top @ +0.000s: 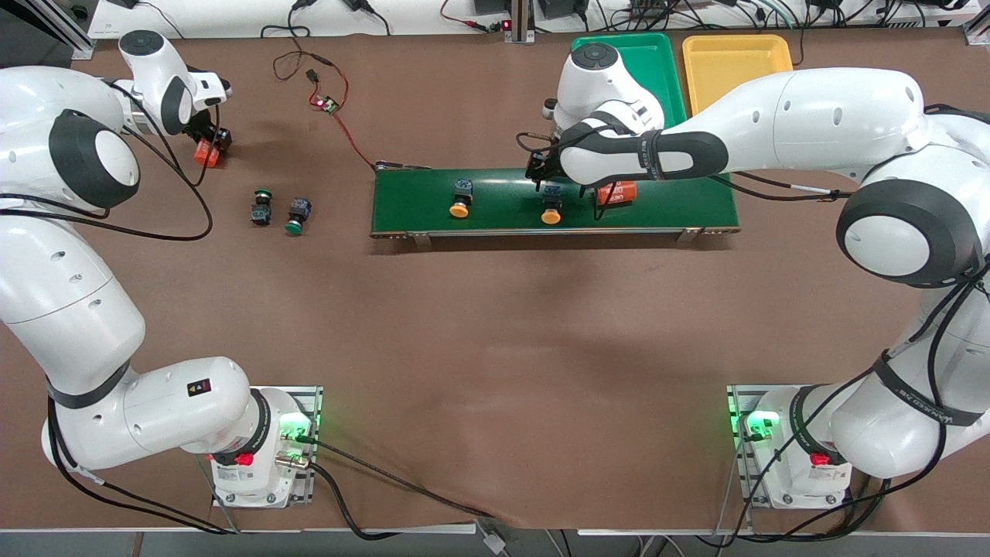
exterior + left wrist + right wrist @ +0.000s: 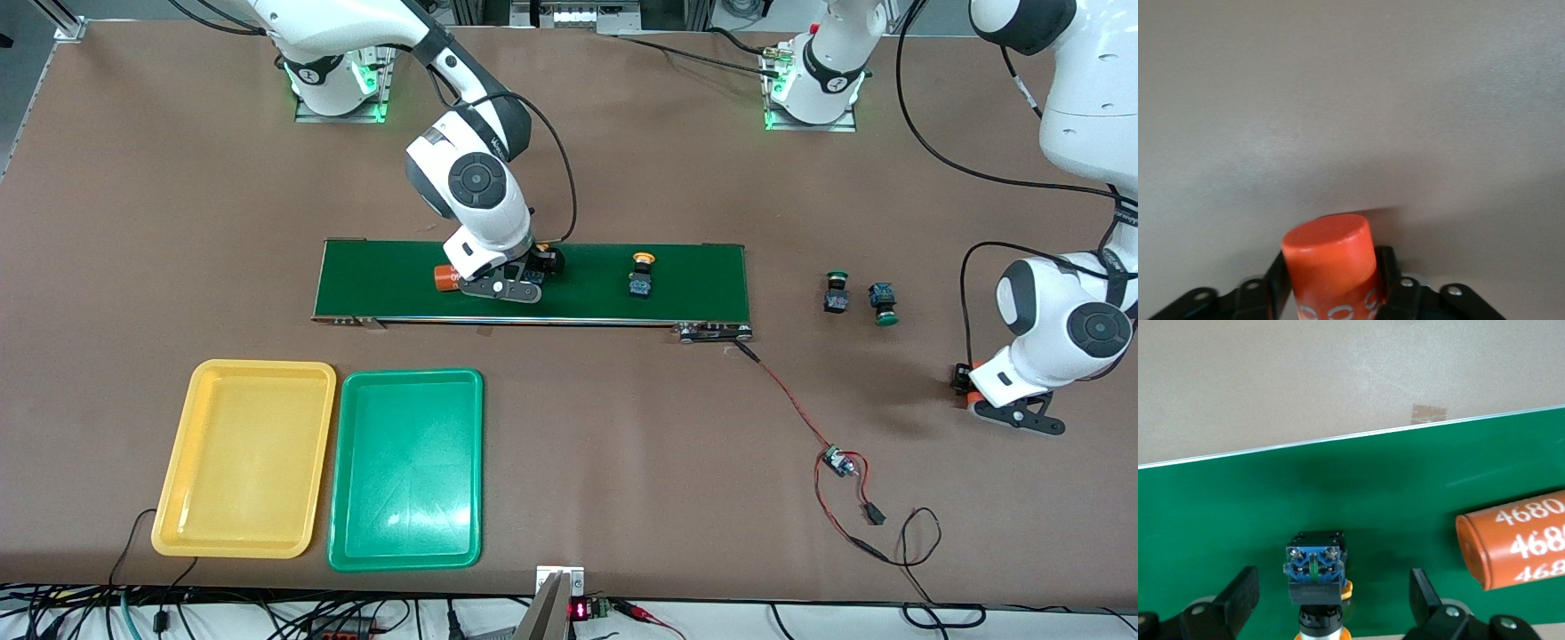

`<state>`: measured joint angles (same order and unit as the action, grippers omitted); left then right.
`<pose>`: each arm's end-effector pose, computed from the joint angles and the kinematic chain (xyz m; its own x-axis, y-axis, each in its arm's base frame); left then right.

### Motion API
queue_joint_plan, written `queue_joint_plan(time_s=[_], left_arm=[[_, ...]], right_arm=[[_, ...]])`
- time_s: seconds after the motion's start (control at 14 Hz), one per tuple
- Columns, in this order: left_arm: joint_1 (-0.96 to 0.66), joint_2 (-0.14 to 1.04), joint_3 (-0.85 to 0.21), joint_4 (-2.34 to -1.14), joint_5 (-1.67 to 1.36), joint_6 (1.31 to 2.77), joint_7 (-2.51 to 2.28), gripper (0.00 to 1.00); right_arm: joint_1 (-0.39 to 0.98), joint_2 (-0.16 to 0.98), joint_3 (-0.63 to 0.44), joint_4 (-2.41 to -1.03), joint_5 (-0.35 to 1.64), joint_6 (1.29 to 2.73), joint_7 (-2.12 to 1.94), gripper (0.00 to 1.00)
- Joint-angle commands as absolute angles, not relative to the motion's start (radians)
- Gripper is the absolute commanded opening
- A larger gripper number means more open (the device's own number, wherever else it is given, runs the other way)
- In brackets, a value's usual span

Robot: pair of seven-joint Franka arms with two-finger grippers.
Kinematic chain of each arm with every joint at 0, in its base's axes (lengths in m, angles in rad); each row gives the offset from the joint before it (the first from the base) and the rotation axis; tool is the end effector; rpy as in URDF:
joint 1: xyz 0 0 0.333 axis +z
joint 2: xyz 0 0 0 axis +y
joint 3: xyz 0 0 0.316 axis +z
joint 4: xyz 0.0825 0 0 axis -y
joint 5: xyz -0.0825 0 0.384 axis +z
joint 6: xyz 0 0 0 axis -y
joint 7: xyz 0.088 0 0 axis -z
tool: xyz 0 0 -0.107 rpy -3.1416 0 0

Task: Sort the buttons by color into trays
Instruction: 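Grasp a yellow button with the right gripper while the left grasps a cylinder, then carry the button to the yellow tray while the left gripper places the cylinder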

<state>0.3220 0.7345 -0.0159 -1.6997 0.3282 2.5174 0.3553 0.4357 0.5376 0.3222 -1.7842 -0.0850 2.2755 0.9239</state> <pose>0.6504 0.2037 0.1744 0.9546 -0.2975 -0.0152 -0.2941 -0.9331 -0.2070 0.4883 0.4359 0.2651 0.9850 -0.1481 -0.0886 -0.1527 -0.9872 -0.0470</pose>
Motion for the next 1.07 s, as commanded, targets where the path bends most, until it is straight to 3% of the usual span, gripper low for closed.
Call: queue_joint_plan(time_s=[0.0, 0.21, 0.36, 0.5, 0.71, 0.78, 1.0], left_arm=[[0.321, 0.703, -0.029, -1.680, 0.295, 2.410, 0.387, 0.07], [0.318, 0.655, -0.080, -1.674, 0.293, 2.271, 0.379, 0.06], [0.319, 0.600, -0.171, -1.671, 0.284, 2.116, 0.383, 0.07], [0.319, 0.571, -0.283, -1.631, 0.246, 1.957, 0.379, 0.07], [0.321, 0.569, -0.453, -1.583, 0.192, 1.772, 0.377, 0.07], [0.322, 0.569, -0.501, -1.585, 0.192, 1.750, 0.391, 0.07], [0.304, 0.607, -0.587, -1.595, 0.192, 1.756, 0.547, 0.10]], right_arm=[[0.439, 0.564, 0.327, -1.764, -0.109, 2.276, 0.942, 1.00], [0.440, 0.583, 0.327, -1.767, -0.110, 2.281, 0.939, 0.93], [0.440, 0.584, 0.327, -1.770, -0.110, 2.279, 0.928, 0.81], [0.439, 0.584, 0.327, -1.773, -0.110, 2.278, 0.891, 0.59], [0.428, 0.578, 0.327, -1.767, -0.109, 2.272, 0.870, 0.10], [0.423, 0.568, 0.327, -1.764, -0.107, 2.266, 0.867, 0.03], [0.385, 0.517, 0.324, -1.732, -0.107, 2.192, 0.853, 0.00]])
